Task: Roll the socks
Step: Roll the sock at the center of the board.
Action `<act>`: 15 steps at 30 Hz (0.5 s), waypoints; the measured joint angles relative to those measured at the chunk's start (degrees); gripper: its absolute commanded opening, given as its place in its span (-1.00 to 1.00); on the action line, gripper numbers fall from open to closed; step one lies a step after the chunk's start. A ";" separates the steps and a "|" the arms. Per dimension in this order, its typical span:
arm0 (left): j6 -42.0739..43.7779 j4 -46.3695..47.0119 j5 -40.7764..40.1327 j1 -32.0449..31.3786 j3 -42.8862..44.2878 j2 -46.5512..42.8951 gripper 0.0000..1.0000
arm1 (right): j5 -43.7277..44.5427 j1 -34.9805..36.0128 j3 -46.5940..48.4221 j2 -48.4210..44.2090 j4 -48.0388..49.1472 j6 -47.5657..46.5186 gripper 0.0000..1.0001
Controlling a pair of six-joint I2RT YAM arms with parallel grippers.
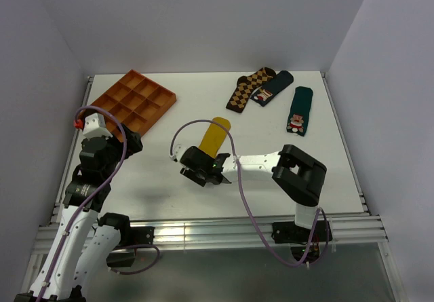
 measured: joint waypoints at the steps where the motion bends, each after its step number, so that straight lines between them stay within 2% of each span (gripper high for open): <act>1: 0.00 0.00 0.00 0.00 0.00 0.00 0.99 | -0.04 0.02 0.00 0.17 0.07 -0.13 0.04; 5: 0.00 0.00 0.02 0.00 0.00 0.00 0.99 | -0.20 0.11 -0.24 1.03 0.70 -0.70 0.03; 9: 0.00 0.02 0.02 0.00 0.00 0.00 0.99 | -0.17 0.11 -0.24 1.42 1.66 -0.94 -0.12; 12: 0.00 0.02 0.04 0.00 0.00 0.02 0.99 | -0.07 0.11 -0.24 1.77 2.38 -0.94 -0.25; 15: 0.00 0.02 0.07 0.00 0.00 0.02 0.99 | 0.13 0.17 -0.22 1.99 2.69 -0.79 -0.49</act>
